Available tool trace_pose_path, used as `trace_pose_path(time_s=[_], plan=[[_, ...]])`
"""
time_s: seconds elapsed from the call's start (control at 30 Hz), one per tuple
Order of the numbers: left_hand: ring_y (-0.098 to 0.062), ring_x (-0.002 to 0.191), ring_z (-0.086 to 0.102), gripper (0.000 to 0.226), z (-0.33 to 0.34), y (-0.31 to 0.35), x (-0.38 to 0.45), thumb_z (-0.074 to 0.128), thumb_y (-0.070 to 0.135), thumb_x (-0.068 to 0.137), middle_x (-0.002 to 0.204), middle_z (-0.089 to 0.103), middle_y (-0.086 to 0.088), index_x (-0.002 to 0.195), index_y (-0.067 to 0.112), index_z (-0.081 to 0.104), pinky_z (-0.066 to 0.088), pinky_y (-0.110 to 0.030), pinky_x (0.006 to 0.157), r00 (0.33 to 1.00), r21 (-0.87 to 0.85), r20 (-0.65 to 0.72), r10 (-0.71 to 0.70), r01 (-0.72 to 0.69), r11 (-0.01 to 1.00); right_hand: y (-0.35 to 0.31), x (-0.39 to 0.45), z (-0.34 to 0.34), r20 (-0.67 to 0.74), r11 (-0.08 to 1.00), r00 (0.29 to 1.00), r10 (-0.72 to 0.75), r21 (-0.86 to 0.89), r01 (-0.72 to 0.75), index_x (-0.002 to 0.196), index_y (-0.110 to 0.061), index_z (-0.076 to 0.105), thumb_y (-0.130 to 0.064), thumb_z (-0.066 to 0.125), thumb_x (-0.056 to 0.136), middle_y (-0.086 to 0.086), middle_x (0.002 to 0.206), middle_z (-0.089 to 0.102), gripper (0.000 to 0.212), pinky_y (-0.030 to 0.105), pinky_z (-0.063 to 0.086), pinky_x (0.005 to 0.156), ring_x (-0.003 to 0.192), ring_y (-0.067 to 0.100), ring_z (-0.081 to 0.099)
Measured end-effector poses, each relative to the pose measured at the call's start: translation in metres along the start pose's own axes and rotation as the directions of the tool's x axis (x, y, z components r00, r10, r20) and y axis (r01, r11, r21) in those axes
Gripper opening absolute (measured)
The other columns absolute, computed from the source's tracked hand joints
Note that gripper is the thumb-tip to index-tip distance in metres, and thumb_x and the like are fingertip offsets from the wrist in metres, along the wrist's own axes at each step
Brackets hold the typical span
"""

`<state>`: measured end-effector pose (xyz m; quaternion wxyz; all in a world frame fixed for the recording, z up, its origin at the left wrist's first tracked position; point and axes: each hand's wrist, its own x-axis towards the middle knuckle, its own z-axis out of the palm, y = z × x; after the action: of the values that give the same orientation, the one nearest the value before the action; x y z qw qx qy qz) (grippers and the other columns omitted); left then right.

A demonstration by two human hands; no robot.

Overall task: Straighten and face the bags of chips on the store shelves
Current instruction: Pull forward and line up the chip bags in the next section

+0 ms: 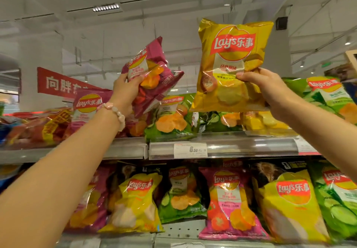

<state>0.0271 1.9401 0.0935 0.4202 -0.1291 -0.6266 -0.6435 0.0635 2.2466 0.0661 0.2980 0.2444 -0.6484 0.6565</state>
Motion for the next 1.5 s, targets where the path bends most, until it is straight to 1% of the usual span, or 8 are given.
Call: trace_pose_path(time_s=[0.17, 0.37, 0.53, 0.73, 1.0, 1.33, 1.43, 1.5], plan=[[-0.007, 0.089, 0.059, 0.037, -0.033, -0.006, 0.008, 0.065, 0.02, 0.09, 0.111, 0.061, 0.002, 0.126, 0.014, 0.057, 0.047, -0.011, 0.067, 0.986, 0.223, -0.025, 0.164, -0.155, 0.963, 0.01, 0.002, 0.018, -0.031, 1.0, 0.999, 0.023, 0.001, -0.023, 0.117, -0.026, 0.061, -0.032, 0.065, 0.085, -0.007, 0.102, 0.069, 0.033, 0.027, 0.052, 0.062, 0.088, 0.01, 0.065], [-0.017, 0.11, 0.053, 0.05, -0.064, -0.013, 0.008, 0.067, 0.019, 0.088, 0.124, 0.058, -0.003, 0.134, 0.013, 0.05, 0.038, -0.026, 0.087, 0.934, 0.564, 0.12, 0.336, -0.342, 0.751, 0.021, 0.0, 0.035, -0.066, 1.0, 0.997, 0.027, -0.007, -0.027, 0.118, -0.022, 0.058, -0.029, 0.066, 0.085, -0.009, 0.095, 0.066, 0.035, 0.016, 0.049, 0.049, 0.08, 0.005, 0.062], [-0.031, 0.117, 0.054, 0.055, -0.076, -0.025, 0.005, 0.068, 0.023, 0.086, 0.131, 0.058, -0.01, 0.136, 0.012, 0.048, 0.043, -0.037, 0.092, 0.942, 0.68, 0.182, 0.282, -0.328, 0.656, 0.026, 0.002, 0.055, -0.092, 0.999, 0.995, 0.041, -0.02, -0.043, 0.122, -0.019, 0.058, -0.03, 0.072, 0.08, 0.002, 0.112, 0.067, 0.046, 0.035, 0.055, 0.076, 0.099, 0.019, 0.065], [-0.032, 0.12, 0.052, 0.059, -0.082, -0.037, 0.002, 0.068, 0.025, 0.087, 0.134, 0.055, -0.012, 0.139, 0.01, 0.045, 0.042, -0.04, 0.097, 0.963, 0.691, 0.159, 0.215, -0.265, 0.673, 0.027, 0.0, 0.079, -0.028, 0.999, 0.999, 0.047, -0.025, -0.048, 0.125, -0.018, 0.054, -0.032, 0.072, 0.08, 0.001, 0.114, 0.065, 0.05, 0.036, 0.056, 0.08, 0.099, 0.018, 0.064], [-0.025, 0.113, 0.055, 0.056, -0.078, -0.046, -0.002, 0.07, 0.022, 0.086, 0.129, 0.058, -0.01, 0.135, 0.009, 0.048, 0.04, -0.029, 0.086, 0.968, 0.595, 0.194, 0.16, -0.246, 0.765, 0.035, 0.001, 0.09, -0.04, 0.985, 0.998, 0.058, -0.159, -0.063, 0.125, -0.023, 0.051, -0.045, 0.078, 0.067, 0.001, 0.119, 0.062, 0.067, 0.047, 0.05, 0.094, 0.108, 0.024, 0.059], [-0.028, 0.118, 0.052, 0.059, -0.091, -0.038, 0.007, 0.071, 0.016, 0.085, 0.133, 0.055, -0.01, 0.138, 0.009, 0.046, 0.042, -0.032, 0.089, 0.969, 0.616, 0.211, 0.128, -0.234, 0.752, 0.032, 0.0, 0.082, -0.073, 0.976, 0.995, 0.071, -0.201, -0.085, 0.127, -0.019, 0.05, -0.032, 0.075, 0.078, 0.004, 0.121, 0.06, 0.057, 0.044, 0.049, 0.095, 0.109, 0.025, 0.058], [-0.027, 0.111, 0.055, 0.057, -0.093, -0.042, 0.007, 0.071, 0.016, 0.085, 0.129, 0.056, -0.009, 0.137, 0.009, 0.047, 0.047, -0.038, 0.089, 0.965, 0.608, 0.247, 0.092, -0.228, 0.761, 0.033, 0.001, 0.083, -0.07, 0.975, 0.995, 0.073, -0.205, -0.086, 0.128, -0.02, 0.05, -0.035, 0.075, 0.077, 0.004, 0.121, 0.06, 0.058, 0.046, 0.049, 0.096, 0.109, 0.025, 0.059], [-0.021, 0.097, 0.057, 0.056, -0.095, -0.047, 0.008, 0.071, 0.016, 0.085, 0.122, 0.058, -0.009, 0.135, 0.01, 0.048, 0.05, -0.035, 0.079, 0.962, 0.598, 0.267, 0.061, -0.215, 0.772, 0.033, 0.0, 0.082, -0.062, 0.975, 0.995, 0.079, -0.204, -0.09, 0.128, -0.02, 0.05, -0.035, 0.074, 0.078, 0.003, 0.121, 0.061, 0.058, 0.046, 0.05, 0.095, 0.108, 0.025, 0.059]])
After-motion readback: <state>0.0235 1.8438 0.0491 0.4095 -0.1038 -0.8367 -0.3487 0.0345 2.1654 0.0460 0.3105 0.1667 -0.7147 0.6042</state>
